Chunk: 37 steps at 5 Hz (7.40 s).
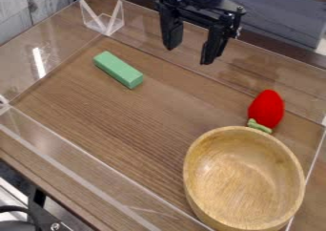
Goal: Put the green block in the brown bowl
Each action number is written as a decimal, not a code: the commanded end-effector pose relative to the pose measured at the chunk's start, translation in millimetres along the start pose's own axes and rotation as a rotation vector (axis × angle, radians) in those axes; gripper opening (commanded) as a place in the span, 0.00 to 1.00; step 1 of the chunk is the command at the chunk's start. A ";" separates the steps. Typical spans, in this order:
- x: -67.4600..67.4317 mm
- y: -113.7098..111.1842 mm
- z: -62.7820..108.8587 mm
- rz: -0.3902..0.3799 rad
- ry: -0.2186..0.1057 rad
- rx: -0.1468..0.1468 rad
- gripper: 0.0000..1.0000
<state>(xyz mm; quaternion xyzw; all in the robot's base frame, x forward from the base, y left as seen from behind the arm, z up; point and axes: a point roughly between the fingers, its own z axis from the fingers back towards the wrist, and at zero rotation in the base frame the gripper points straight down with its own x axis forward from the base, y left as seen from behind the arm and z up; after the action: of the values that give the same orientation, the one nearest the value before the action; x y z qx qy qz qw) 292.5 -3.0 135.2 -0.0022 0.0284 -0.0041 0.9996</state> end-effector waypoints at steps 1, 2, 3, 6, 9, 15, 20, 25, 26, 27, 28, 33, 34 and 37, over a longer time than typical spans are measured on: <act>-3.3 10.1 -9.0 0.012 0.029 -0.002 1.00; -6.8 24.2 -15.7 0.045 0.045 -0.004 1.00; -18.9 45.9 -17.4 0.226 0.020 -0.022 1.00; -26.7 96.9 -30.7 0.910 -0.100 -0.144 1.00; -8.2 116.7 -65.2 1.235 -0.191 -0.170 1.00; 9.3 136.9 -71.0 1.176 -0.288 -0.020 1.00; 21.3 135.3 -102.0 1.171 -0.185 0.012 1.00; -5.6 63.4 -35.3 1.030 -0.157 -0.084 0.00; -16.4 31.0 -34.1 0.972 -0.141 -0.092 0.00; -30.8 -7.3 -29.0 0.969 -0.122 -0.095 0.00; -47.6 -51.5 -30.0 0.991 -0.102 -0.098 0.00; -106.8 -142.7 -79.5 0.774 0.021 -0.154 1.00; -106.1 -148.3 -85.0 0.753 0.042 -0.166 0.00; -108.6 -146.3 -85.8 0.780 0.062 -0.182 0.00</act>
<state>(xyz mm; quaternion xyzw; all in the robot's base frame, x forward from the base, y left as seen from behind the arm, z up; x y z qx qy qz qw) 178.2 -143.8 50.1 -0.0665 0.0639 0.3839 0.9187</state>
